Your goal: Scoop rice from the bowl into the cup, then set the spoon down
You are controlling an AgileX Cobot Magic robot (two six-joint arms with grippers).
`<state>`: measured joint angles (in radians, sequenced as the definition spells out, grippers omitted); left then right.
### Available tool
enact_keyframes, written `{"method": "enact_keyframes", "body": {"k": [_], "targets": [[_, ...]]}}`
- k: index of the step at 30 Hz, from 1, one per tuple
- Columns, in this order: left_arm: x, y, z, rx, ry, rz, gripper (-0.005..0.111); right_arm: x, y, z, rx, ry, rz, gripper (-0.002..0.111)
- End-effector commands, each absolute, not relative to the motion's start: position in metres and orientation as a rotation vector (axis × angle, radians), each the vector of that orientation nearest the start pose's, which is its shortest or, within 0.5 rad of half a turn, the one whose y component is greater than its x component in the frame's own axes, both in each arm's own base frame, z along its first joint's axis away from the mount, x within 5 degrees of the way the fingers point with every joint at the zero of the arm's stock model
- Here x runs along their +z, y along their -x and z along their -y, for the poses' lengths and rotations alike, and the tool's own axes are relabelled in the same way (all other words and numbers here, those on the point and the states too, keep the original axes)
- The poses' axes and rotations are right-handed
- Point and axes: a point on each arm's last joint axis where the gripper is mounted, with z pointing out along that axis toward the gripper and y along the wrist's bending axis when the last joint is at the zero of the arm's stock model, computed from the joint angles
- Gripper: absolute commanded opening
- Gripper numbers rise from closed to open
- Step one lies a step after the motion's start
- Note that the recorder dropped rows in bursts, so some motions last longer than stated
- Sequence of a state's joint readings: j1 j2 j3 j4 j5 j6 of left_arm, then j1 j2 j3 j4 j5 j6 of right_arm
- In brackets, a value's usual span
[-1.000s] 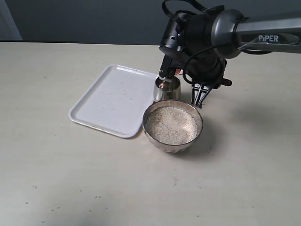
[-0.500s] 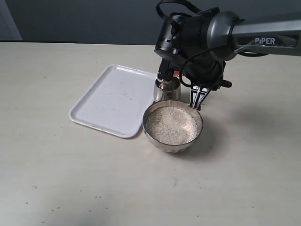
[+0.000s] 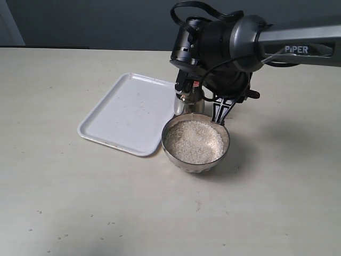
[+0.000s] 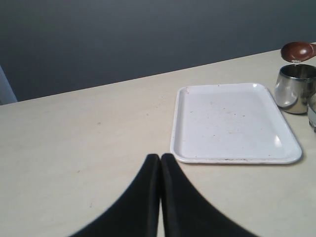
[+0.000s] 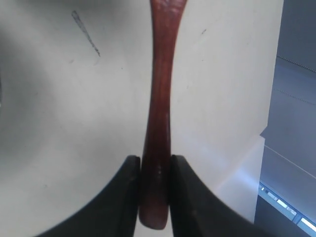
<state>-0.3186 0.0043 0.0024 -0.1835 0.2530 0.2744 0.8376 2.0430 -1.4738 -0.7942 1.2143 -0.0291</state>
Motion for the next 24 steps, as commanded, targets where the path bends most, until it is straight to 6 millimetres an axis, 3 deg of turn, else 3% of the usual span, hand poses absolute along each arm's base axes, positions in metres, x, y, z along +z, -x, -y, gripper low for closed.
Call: {"method": "enact_keyframes", "body": {"k": [1,13,19,24], "targets": [[0.192,-0.051,0.021,-0.206,-0.389,-1.680,0.001,0.195,-0.311,-0.252,-1.071,1.544,-2.279,-0.001],[0.192,-0.051,0.021,-0.206,-0.389,-1.680,0.001,0.194,-0.311,-0.251,-1.087,1.553,-2.267,-0.001],[0.192,-0.051,0.021,-0.206,-0.389,-1.680,0.001,0.178,-0.304,-0.242,-1.159,1.621,-2.241,-0.001],[0.192,-0.051,0.021,-0.206,-0.389,-1.680,0.001,0.184,-0.302,-0.244,-1.158,1.602,-2.195,-0.001]]}}
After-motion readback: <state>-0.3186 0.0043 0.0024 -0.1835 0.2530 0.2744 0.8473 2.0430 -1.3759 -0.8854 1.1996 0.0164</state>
